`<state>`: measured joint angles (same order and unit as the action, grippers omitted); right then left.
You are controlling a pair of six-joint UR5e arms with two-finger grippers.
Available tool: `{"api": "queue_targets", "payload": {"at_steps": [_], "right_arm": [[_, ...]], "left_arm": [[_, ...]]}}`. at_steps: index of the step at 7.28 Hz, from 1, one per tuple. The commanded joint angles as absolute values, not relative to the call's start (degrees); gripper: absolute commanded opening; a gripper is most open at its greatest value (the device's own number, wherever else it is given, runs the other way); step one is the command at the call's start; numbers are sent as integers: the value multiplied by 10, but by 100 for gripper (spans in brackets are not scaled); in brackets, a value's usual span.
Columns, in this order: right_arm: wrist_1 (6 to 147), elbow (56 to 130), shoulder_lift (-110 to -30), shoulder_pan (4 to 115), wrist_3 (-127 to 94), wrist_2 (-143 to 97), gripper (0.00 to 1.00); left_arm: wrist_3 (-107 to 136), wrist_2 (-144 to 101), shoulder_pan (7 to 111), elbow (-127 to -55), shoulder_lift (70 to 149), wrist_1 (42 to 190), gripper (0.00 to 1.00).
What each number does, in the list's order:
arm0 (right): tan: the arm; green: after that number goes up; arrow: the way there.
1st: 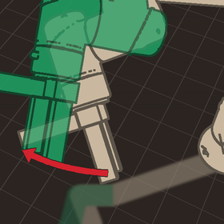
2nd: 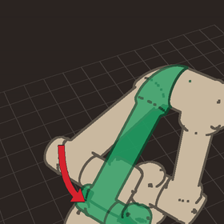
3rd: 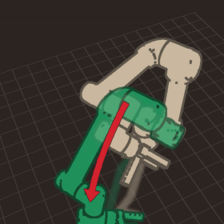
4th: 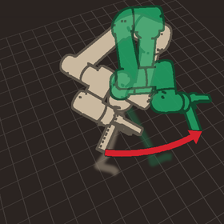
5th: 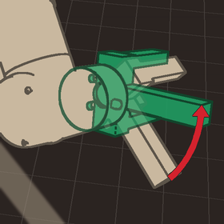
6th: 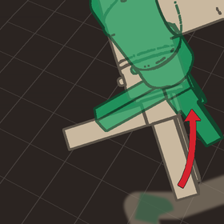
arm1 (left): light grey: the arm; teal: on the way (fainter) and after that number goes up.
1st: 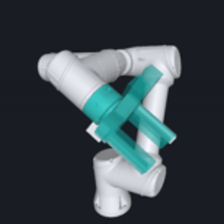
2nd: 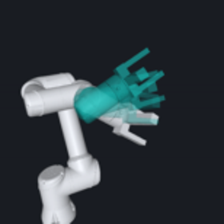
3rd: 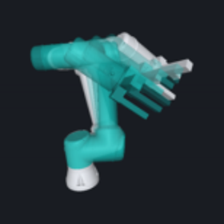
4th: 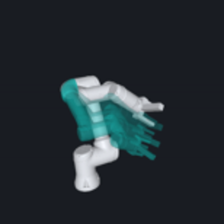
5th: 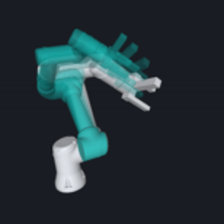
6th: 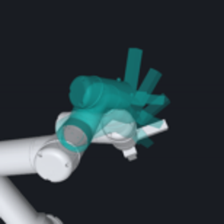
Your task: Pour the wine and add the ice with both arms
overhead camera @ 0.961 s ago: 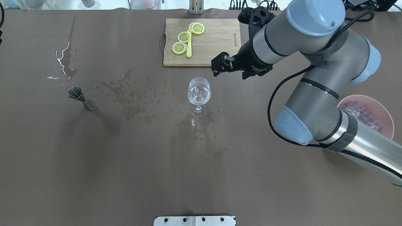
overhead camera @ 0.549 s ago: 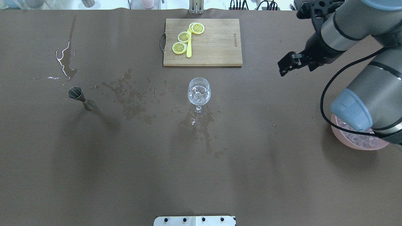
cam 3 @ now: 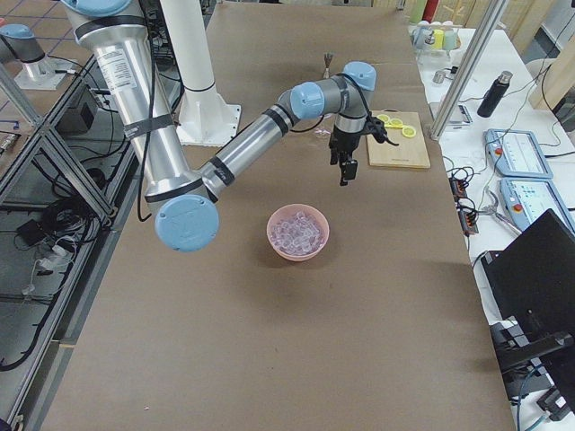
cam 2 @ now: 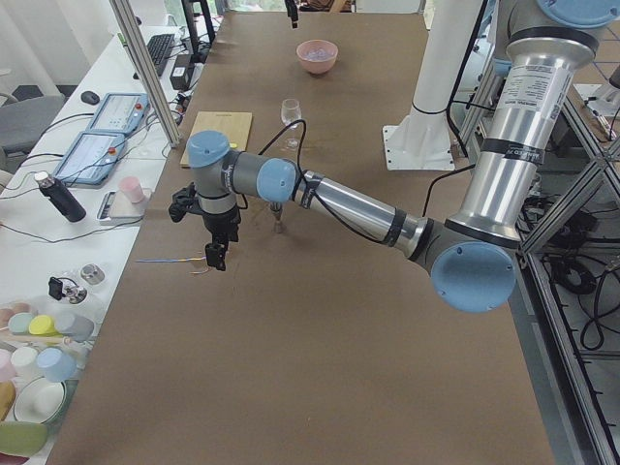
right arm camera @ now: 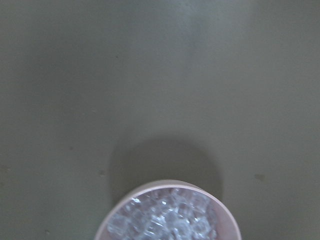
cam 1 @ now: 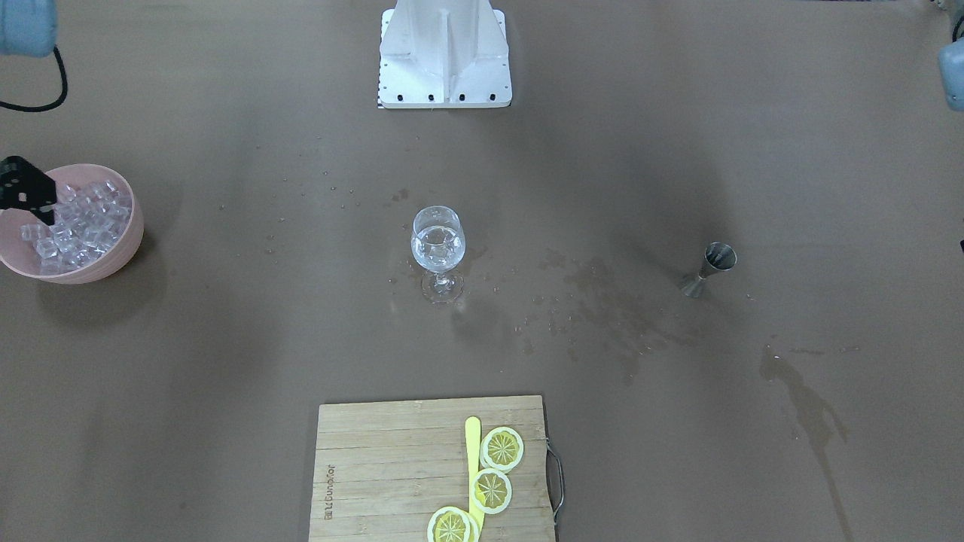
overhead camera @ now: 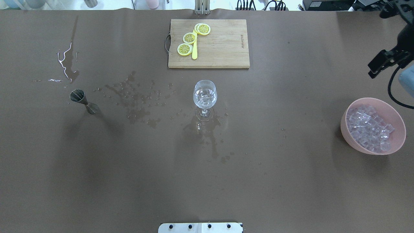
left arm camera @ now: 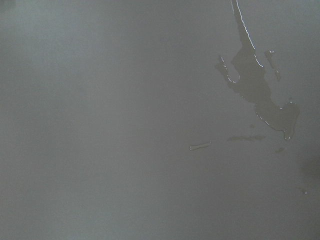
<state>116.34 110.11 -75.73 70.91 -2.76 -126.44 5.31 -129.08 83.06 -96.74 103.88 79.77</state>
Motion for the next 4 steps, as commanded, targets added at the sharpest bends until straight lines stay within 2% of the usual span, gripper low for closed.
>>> {"api": "queue_targets", "payload": {"at_steps": [1, 4], "right_arm": [[1154, 1081, -812, 742, 30, -1263, 100], [1155, 1040, -817, 793, 27, -1264, 100]], "left_arm": [[48, -1320, 866, -965, 1002, 804, 98], [-58, -1319, 908, -934, 970, 796, 98]]}}
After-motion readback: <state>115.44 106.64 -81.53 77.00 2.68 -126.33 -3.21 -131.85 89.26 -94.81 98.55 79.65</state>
